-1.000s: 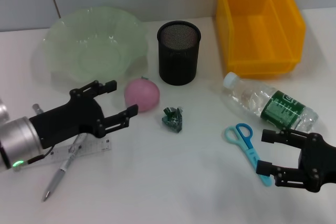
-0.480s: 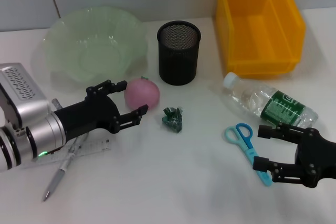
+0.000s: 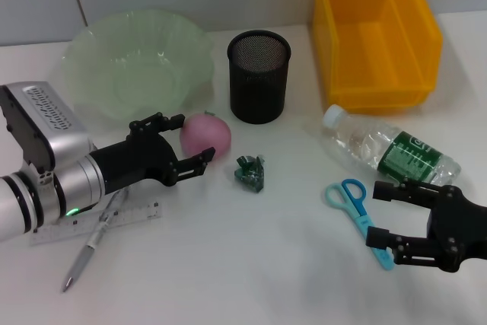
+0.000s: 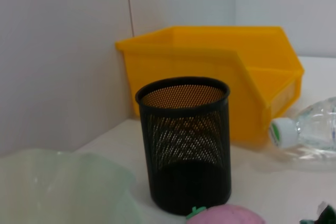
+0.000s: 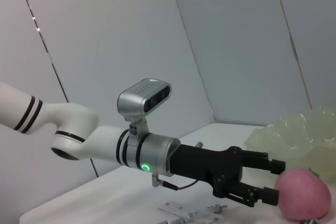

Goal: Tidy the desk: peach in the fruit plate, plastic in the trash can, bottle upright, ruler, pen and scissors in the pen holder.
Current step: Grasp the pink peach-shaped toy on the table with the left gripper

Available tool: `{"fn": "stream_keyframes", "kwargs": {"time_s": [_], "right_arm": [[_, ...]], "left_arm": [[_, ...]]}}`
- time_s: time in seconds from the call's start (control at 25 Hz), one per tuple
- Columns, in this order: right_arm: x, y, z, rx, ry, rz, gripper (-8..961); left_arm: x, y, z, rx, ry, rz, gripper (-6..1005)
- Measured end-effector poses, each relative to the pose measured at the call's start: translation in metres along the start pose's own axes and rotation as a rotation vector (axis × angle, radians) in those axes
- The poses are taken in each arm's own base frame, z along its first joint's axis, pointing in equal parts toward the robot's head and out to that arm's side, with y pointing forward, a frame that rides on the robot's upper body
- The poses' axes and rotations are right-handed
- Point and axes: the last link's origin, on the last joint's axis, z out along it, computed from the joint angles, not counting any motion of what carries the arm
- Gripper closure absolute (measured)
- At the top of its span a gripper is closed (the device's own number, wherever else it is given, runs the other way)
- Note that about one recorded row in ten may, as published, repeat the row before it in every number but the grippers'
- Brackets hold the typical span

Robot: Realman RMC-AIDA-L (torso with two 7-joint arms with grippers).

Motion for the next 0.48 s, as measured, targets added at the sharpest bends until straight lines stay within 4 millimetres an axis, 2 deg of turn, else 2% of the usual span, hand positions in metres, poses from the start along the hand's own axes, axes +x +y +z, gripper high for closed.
{"fn": "stream_keyframes", "kwargs": {"time_s": [0.48], "right_arm": [[-0.0008,-0.0001,0.0018,-0.006,-0.002,0.0,141]], "left_arm": [[-0.0004,-0.0013,0.0054,0.013,-0.025,-0.009,206]]}}
